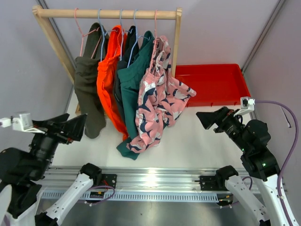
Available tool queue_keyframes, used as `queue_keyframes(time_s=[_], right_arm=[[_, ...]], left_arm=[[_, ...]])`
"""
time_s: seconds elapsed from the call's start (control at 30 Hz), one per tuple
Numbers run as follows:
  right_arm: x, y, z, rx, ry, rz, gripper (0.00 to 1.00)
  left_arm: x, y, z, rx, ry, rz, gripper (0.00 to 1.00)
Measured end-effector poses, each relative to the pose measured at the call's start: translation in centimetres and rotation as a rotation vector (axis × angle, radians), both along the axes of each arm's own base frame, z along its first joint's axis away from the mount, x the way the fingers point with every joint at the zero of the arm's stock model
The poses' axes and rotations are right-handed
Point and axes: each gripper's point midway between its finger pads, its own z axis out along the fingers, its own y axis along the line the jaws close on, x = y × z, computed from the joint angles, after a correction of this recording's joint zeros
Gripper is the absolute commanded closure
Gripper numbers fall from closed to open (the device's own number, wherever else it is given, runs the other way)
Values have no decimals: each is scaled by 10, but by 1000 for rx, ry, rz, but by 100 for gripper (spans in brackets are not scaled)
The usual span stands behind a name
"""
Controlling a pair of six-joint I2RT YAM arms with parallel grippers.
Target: Remove the shorts from the hanger
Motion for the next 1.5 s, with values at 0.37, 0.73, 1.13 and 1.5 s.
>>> queue_keyframes(time_s=[0.37,0.73,1.13,1.5], right_arm=[[7,-4,-5,-21,22,-34,1],[27,-10,-12,-91,38,-89,1],[38,-20,-31,-193,38,-138,1],[34,-28,-33,-230,28,-157,0]], left_arm=[[-33,-12,80,4,-245,-136,1],[38,-97,187,6,-359,-415,8],[209,-264,108,217,-35,-416,34],[229,-245,73,368,47,-177,24]])
